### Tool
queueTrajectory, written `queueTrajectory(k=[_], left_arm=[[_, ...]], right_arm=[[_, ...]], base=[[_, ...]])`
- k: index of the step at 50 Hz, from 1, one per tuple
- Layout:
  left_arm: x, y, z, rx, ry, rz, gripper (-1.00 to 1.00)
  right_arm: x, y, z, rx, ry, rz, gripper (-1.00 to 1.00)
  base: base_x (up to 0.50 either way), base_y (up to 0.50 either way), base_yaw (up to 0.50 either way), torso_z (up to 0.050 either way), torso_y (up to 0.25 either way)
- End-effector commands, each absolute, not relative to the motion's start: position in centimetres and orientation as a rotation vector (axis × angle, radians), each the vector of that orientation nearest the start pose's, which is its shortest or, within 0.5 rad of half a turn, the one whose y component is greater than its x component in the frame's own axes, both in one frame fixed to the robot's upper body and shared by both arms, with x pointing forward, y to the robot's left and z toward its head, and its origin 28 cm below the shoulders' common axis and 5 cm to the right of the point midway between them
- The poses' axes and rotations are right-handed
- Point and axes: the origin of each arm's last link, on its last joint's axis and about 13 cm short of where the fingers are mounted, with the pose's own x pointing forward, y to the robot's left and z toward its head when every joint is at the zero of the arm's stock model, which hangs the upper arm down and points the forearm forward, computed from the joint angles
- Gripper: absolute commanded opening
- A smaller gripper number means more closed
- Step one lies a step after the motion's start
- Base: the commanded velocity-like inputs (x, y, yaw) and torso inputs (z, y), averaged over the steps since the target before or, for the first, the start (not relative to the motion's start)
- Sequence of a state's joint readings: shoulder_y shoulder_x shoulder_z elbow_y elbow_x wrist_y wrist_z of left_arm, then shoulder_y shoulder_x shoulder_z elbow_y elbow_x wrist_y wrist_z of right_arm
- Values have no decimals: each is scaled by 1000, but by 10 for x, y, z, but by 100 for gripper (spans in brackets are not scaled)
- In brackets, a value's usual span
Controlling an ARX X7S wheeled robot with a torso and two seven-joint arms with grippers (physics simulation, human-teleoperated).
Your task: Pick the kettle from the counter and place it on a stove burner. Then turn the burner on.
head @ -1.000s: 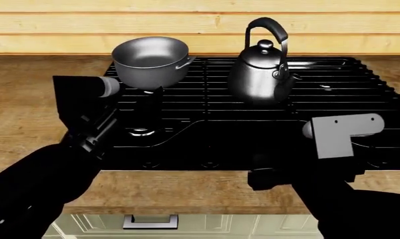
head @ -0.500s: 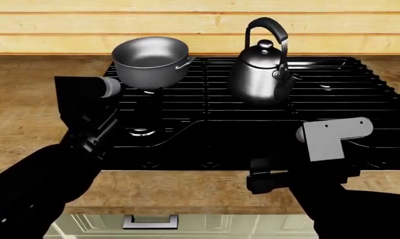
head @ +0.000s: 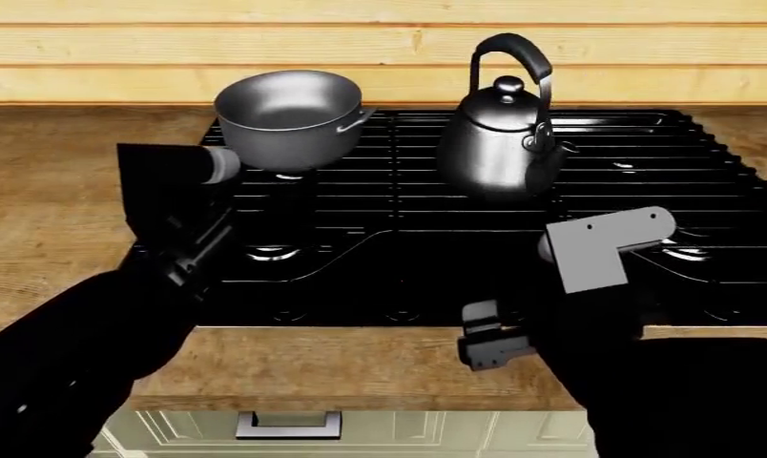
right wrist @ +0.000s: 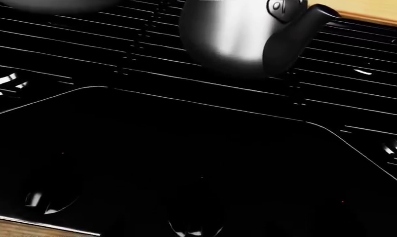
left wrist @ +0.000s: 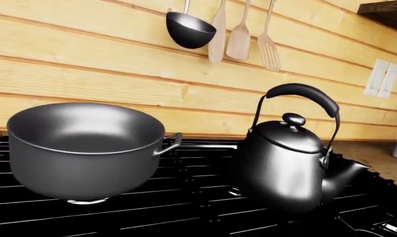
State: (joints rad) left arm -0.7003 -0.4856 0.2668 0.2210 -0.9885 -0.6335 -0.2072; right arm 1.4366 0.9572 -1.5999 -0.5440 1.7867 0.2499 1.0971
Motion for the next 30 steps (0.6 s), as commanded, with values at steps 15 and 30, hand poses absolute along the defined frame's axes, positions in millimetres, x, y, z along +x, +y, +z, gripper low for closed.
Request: queueTrajectory(k=[15, 30], left_arm=[[313, 226, 193, -192, 3, -410, 100], [321, 227, 191, -186, 19, -407, 100]], right_arm=[[228, -99, 223, -108, 461, 56, 100], [241, -97, 207, -68, 526, 72, 100]], base=[[0, 0, 0, 0, 0], [0, 0, 0, 0, 0]])
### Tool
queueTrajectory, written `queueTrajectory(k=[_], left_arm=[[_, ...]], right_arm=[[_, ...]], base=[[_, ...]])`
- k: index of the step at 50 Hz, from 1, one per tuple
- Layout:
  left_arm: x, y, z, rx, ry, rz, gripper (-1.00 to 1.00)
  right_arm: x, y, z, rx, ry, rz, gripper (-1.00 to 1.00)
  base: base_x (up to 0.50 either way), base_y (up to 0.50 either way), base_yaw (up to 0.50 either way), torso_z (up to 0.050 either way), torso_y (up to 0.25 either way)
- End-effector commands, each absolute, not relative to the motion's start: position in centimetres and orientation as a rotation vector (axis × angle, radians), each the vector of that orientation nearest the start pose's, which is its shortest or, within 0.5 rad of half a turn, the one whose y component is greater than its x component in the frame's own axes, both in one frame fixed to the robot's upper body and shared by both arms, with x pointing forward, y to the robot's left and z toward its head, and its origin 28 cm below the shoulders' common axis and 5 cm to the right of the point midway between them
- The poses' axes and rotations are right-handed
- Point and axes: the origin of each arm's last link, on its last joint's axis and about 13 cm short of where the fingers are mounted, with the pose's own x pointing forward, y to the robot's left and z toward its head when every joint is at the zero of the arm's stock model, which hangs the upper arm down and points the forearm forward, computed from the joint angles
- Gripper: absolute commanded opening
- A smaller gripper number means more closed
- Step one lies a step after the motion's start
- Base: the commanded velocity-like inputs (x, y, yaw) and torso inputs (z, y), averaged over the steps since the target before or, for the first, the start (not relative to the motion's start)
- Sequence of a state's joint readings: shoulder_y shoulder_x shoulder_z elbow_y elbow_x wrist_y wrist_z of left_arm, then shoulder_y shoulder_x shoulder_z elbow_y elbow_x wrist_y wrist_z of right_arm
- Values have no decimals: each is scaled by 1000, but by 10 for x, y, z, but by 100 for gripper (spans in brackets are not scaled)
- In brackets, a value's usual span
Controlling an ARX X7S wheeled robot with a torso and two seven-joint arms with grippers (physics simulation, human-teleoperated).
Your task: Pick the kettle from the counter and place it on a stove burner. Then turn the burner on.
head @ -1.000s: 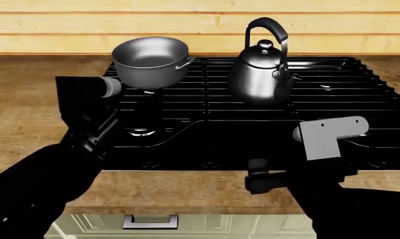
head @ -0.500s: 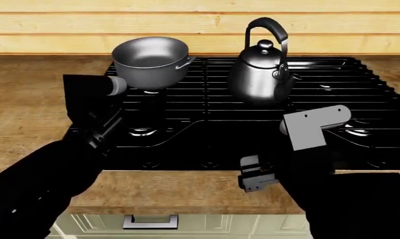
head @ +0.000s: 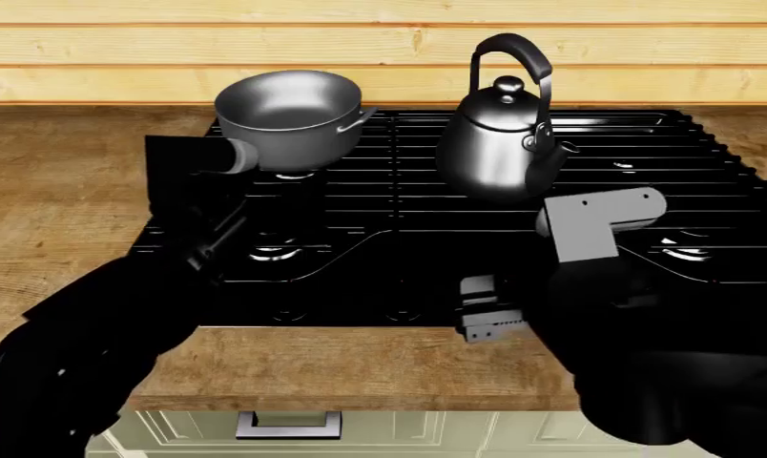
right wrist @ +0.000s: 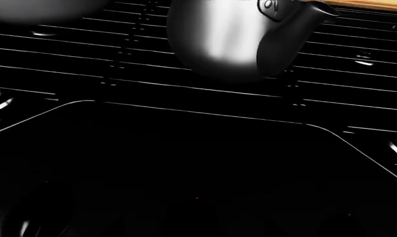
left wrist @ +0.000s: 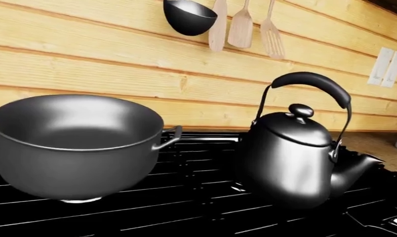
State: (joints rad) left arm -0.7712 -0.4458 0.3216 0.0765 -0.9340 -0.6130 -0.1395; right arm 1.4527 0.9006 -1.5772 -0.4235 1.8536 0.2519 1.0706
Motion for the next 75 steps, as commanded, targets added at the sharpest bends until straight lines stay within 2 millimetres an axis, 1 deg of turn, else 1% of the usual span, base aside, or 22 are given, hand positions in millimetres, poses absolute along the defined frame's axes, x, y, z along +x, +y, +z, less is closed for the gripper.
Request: queueTrajectory(k=[1, 27, 51, 52, 75], left_arm=[[322, 227, 191, -186, 19, -406, 100], [324, 227, 189, -185, 27, -403, 100], [329, 228, 186, -186, 37, -398, 100], [329, 228, 185, -185, 37, -398, 100], [329, 227, 186, -185, 38, -400, 100]], right_arm=[[242, -97, 206, -64, 530, 74, 100], [246, -95, 192, -24, 582, 91, 100], [253, -95, 185, -22, 605, 95, 100], [253, -95, 184, -23, 605, 94, -100], [252, -96, 183, -27, 596, 101, -100]], base=[[0, 0, 0, 0, 0], [0, 0, 0, 0, 0], [0, 0, 0, 0, 0], [0, 0, 0, 0, 0], [0, 0, 0, 0, 0]])
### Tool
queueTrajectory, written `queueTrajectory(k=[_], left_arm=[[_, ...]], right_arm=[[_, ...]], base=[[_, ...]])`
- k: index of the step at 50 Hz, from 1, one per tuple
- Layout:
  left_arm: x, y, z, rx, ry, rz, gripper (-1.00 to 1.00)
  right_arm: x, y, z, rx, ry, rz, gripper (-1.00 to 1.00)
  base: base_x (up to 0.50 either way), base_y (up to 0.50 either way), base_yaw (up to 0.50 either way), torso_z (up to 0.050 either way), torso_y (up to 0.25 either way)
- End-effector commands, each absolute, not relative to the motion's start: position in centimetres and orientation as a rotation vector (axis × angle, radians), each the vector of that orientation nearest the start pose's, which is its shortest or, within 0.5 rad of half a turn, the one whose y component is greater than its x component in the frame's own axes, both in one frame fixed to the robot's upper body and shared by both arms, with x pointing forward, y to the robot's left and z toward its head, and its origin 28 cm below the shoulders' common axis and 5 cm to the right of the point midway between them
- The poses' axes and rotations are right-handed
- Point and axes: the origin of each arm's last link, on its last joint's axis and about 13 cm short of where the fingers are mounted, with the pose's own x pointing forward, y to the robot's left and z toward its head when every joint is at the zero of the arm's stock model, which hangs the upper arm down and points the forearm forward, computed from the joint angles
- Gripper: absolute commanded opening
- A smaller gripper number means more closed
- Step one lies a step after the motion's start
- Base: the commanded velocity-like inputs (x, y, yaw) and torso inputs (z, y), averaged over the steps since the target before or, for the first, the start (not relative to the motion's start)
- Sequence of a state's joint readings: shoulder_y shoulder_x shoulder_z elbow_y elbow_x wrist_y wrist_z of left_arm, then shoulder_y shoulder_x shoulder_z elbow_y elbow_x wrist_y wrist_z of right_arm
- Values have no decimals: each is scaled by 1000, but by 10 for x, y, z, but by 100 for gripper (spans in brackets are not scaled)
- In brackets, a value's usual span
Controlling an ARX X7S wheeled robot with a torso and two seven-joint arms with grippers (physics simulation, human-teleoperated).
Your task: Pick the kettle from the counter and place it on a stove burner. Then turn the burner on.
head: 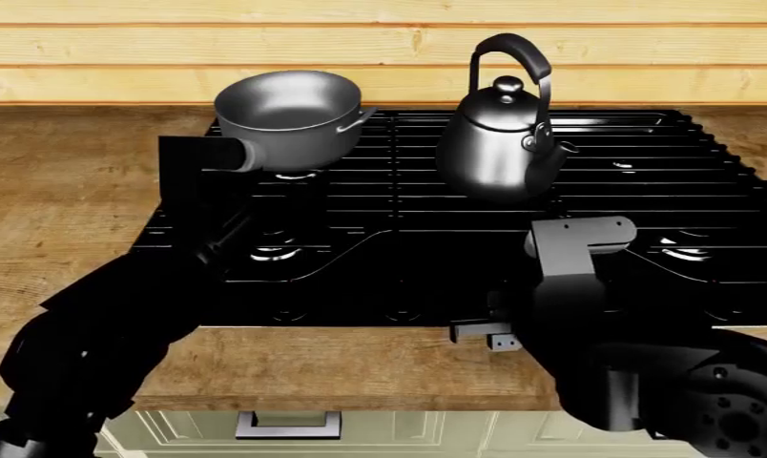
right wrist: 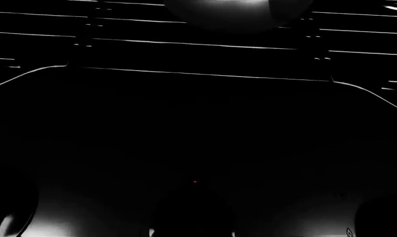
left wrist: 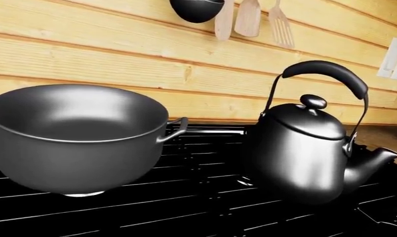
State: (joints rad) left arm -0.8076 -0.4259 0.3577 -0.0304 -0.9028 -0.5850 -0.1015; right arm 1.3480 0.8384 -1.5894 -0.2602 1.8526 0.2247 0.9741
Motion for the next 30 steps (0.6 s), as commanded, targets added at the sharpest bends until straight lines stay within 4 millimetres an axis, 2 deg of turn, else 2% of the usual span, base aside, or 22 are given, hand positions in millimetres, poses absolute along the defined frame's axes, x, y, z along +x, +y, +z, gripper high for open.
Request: queueTrajectory(k=[1, 11, 30], left_arm=[[328, 227, 186, -185, 38, -400, 100], [325, 228, 190, -178, 29, -390, 100], [323, 225, 195, -166, 18, -382, 100]], right_arm=[[252, -96, 183, -29, 595, 103, -100], [260, -106, 179, -71, 570, 131, -100], [268, -119, 185, -150, 578, 297, -100]], base=[[0, 0, 0, 0, 0], [0, 0, 0, 0, 0], [1, 0, 1, 0, 0]])
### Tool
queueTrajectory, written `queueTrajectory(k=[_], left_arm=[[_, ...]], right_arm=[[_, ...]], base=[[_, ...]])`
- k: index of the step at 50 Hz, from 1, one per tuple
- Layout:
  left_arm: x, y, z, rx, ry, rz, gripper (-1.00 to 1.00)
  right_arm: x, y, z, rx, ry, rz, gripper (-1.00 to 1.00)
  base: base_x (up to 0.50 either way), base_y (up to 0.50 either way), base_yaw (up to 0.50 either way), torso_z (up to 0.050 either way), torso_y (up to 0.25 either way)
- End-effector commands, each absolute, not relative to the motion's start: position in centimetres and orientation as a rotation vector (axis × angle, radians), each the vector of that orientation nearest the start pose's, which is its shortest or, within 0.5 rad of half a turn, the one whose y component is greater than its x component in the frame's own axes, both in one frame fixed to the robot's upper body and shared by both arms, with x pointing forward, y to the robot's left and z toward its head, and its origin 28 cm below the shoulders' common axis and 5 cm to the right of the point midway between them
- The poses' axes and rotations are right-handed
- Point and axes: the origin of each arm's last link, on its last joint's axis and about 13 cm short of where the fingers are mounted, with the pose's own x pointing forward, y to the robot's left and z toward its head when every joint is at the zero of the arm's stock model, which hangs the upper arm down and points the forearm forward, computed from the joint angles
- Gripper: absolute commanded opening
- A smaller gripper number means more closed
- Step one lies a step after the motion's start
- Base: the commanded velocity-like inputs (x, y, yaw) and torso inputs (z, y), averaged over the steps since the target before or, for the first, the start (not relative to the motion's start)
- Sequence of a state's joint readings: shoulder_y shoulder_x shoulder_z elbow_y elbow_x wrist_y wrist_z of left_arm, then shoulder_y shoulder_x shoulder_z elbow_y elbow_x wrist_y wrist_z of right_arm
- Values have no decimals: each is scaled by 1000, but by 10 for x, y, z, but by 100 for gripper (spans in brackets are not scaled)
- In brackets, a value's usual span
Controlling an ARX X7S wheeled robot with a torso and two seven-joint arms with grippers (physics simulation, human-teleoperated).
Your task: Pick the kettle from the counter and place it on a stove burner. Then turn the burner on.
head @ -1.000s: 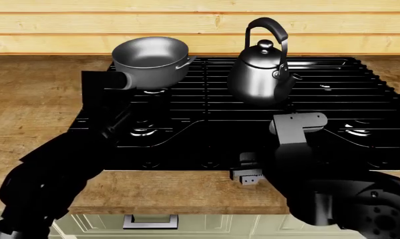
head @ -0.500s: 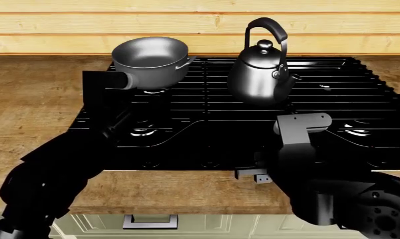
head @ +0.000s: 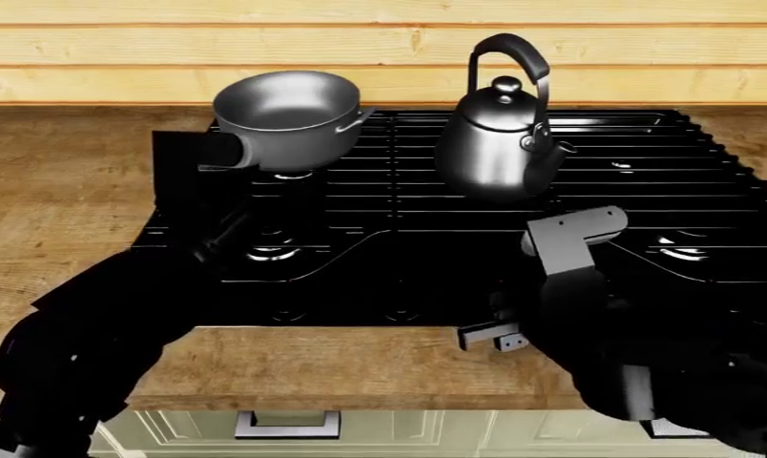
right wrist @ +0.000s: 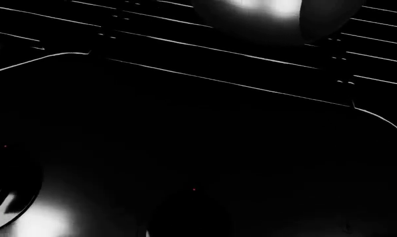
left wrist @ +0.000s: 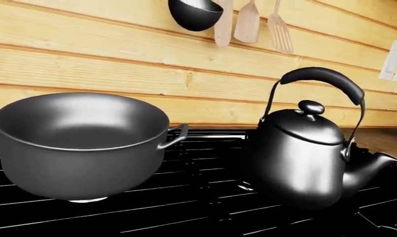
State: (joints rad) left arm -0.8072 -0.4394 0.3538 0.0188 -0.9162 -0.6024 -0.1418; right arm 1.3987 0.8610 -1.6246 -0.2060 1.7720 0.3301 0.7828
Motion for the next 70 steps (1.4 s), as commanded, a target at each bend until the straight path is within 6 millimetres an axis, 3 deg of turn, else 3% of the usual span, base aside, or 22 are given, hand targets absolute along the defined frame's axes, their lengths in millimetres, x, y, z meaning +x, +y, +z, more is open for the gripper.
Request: queueTrajectory(k=[1, 45, 70], left_arm=[[323, 225, 195, -165, 18, -383, 100], [320, 221, 202, -131, 17, -359, 100], [318, 220, 204, -124, 10, -361, 100]], right_arm=[[268, -119, 185, -151, 585, 312, -100], [307, -141, 181, -276, 616, 720, -100], [320, -154, 190, -348, 599, 826, -100]], base=[[0, 0, 0, 0, 0], [4, 3, 7, 0, 0], [0, 0, 0, 0, 0]])
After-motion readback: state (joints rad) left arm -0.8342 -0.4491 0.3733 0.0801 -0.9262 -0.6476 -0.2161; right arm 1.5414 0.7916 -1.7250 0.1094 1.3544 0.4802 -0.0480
